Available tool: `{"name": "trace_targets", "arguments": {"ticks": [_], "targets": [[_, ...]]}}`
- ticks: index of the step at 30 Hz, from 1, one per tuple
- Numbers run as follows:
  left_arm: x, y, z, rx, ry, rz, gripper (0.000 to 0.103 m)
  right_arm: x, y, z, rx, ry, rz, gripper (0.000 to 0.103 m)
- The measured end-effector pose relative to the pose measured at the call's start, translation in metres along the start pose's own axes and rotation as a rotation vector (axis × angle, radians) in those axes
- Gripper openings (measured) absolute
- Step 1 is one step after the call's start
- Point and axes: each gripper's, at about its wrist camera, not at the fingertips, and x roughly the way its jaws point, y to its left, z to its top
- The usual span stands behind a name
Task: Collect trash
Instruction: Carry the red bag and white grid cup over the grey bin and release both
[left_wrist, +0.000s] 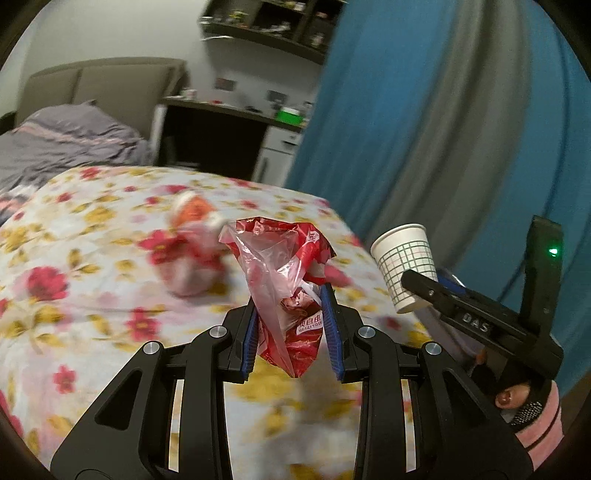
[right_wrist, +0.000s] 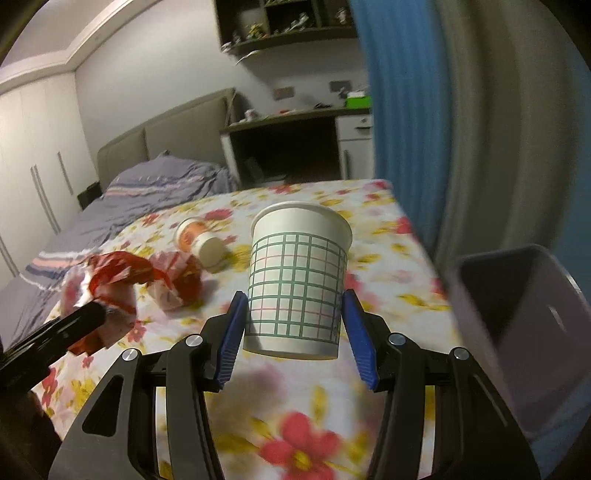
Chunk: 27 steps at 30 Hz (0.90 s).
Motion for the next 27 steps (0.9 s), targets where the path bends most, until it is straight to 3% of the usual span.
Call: {"name": "trace_targets", "arguments": {"ticks": [9, 14, 21, 27], "targets": [[0.055, -0.113, 0.001, 0.128, 0.086, -0.221, 0.03, -0.062, -0.101, -0.025, 0.114, -0.072, -0.215, 0.052], [0.1, -0.173, -0.005, 0.183, 0.135, -0.315, 0.03, -0.073, -0.142, -0.041, 0.161, -0.071, -0.31, 0.052], [0.155, -0.216, -0.015, 0.172, 0.218, -0.412, 0.03, -0.068, -0.173, -0.059, 0.206, -0.041, -0.366, 0.053], [0.188, -0.23, -0.018, 0.141, 0.28, -0.464, 0.031, -0.058, -0.18, -0.063, 0.213, -0.017, -0.387, 0.054]]}}
